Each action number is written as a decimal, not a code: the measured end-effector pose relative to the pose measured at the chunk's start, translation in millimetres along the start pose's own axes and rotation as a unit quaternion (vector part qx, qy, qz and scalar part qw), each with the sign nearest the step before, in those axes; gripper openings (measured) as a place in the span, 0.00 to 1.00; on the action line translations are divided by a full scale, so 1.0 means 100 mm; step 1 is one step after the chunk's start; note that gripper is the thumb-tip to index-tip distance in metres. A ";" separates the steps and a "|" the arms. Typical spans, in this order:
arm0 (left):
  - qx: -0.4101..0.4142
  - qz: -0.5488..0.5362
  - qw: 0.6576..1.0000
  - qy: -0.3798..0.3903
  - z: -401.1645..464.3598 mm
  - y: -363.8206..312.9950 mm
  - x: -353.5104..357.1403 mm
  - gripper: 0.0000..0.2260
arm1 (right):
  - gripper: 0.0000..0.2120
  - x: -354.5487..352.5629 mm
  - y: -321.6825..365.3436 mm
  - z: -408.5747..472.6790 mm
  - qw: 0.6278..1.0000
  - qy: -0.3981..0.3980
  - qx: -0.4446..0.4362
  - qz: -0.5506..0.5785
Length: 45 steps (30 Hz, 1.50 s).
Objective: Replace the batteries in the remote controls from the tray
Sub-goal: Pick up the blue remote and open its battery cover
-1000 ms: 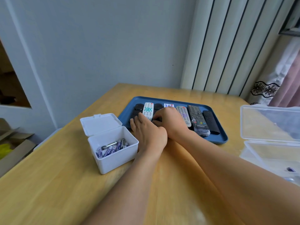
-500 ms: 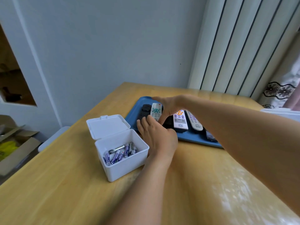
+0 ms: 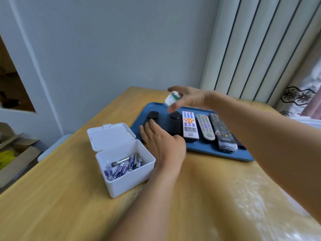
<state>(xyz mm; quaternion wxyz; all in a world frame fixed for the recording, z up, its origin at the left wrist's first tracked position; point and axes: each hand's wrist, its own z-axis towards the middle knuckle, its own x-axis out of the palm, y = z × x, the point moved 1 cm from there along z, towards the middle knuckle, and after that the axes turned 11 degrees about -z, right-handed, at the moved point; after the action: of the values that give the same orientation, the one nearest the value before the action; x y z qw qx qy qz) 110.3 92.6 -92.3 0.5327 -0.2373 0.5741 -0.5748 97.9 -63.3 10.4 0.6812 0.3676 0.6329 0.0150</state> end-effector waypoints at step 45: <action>-0.029 -0.237 0.894 0.379 -0.81 -0.61 -0.10 0.21 | 0.31 0.56 -0.51 -2.34 0.929 -0.367 0.033 -0.023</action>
<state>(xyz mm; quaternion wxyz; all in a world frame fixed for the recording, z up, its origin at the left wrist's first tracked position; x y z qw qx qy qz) 20.9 121.1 -51.7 0.1150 -0.1457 0.6756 -0.7135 -118.0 39.2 -47.0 0.8538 0.3550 0.3467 -0.1576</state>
